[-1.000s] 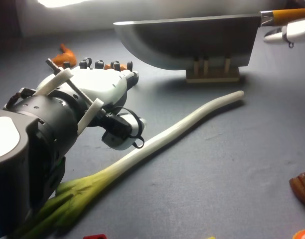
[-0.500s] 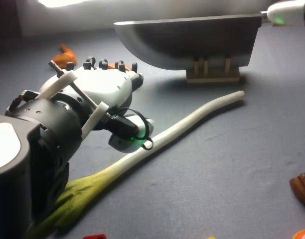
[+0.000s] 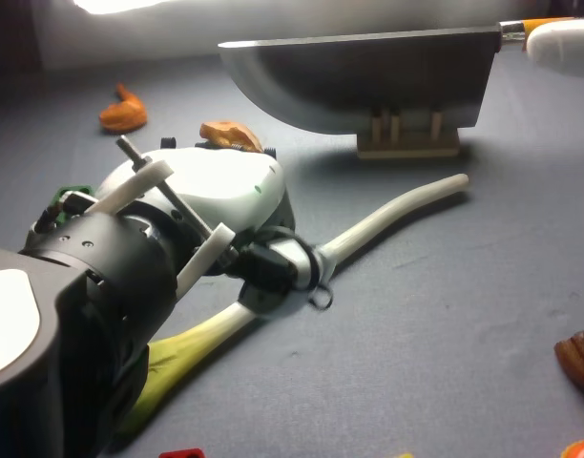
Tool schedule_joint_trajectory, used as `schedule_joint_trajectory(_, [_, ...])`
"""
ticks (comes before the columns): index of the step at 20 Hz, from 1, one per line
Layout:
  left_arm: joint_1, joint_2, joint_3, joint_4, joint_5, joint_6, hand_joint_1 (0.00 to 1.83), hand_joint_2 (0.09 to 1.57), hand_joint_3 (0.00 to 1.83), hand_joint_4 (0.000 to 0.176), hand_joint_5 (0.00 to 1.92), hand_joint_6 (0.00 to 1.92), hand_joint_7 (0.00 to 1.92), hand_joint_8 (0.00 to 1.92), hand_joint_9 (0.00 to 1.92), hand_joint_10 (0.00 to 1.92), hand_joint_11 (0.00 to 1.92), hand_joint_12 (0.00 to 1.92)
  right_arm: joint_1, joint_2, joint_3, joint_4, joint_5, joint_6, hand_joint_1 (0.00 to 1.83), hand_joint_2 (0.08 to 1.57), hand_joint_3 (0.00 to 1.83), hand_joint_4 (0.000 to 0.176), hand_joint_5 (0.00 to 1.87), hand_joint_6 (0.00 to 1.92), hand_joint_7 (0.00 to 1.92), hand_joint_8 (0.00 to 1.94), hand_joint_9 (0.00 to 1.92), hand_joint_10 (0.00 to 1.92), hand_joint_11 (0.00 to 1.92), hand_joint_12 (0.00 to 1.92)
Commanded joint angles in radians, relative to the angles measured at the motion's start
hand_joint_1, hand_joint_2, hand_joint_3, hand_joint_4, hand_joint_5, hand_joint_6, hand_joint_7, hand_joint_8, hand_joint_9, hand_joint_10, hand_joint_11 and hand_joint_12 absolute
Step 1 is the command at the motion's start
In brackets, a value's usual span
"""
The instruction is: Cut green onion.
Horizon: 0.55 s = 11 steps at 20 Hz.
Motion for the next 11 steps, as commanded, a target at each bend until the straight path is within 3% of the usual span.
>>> schedule_joint_trajectory(1, [-0.016, 0.004, 0.000, 0.072, 0.008, 0.000, 0.22, 1.43, 0.00, 0.000, 1.01, 1.82, 1.17, 1.86, 1.13, 1.92, 0.88, 1.92, 0.010, 0.011, -0.012, 0.007, 0.116, -0.012, 0.00, 1.17, 0.00, 0.000, 1.03, 1.59, 1.22, 1.52, 1.17, 1.84, 0.96, 1.92])
schedule_joint_trajectory(3, [-0.021, 0.004, 0.004, 0.070, 0.008, 0.000, 0.19, 1.43, 0.00, 0.000, 1.01, 1.86, 1.18, 1.87, 1.14, 1.92, 0.90, 1.92, 0.012, 0.016, -0.037, 0.007, 0.117, -0.028, 0.00, 1.17, 0.00, 0.000, 1.04, 1.62, 1.22, 1.55, 1.17, 1.86, 1.02, 1.92])
schedule_joint_trajectory(4, [-0.024, 0.006, 0.006, 0.069, 0.003, 0.000, 0.23, 1.42, 0.00, 0.000, 1.02, 1.91, 1.17, 1.91, 1.15, 1.92, 0.91, 1.92, 0.012, 0.017, -0.047, 0.012, 0.117, -0.028, 0.00, 1.17, 0.00, 0.000, 1.01, 1.66, 1.20, 1.66, 1.15, 1.91, 1.04, 1.92])
schedule_joint_trajectory(8, [-0.025, 0.023, 0.001, 0.056, -0.002, 0.000, 0.26, 1.43, 0.00, 0.000, 0.93, 1.92, 1.07, 1.92, 1.06, 1.92, 0.84, 1.92, -0.003, 0.004, -0.060, 0.046, 0.109, -0.041, 0.00, 1.18, 0.00, 0.000, 0.93, 1.57, 1.07, 1.75, 1.03, 1.92, 0.87, 1.92])
schedule_joint_trajectory(11, [-0.030, 0.028, 0.000, 0.054, -0.001, 0.000, 0.21, 1.42, 0.00, 0.000, 0.94, 1.80, 1.10, 1.78, 1.05, 1.92, 0.86, 1.92, -0.014, -0.004, -0.063, 0.048, 0.102, -0.066, 0.02, 1.17, 0.00, 0.000, 0.91, 1.60, 1.09, 1.82, 1.08, 1.92, 0.87, 1.92])
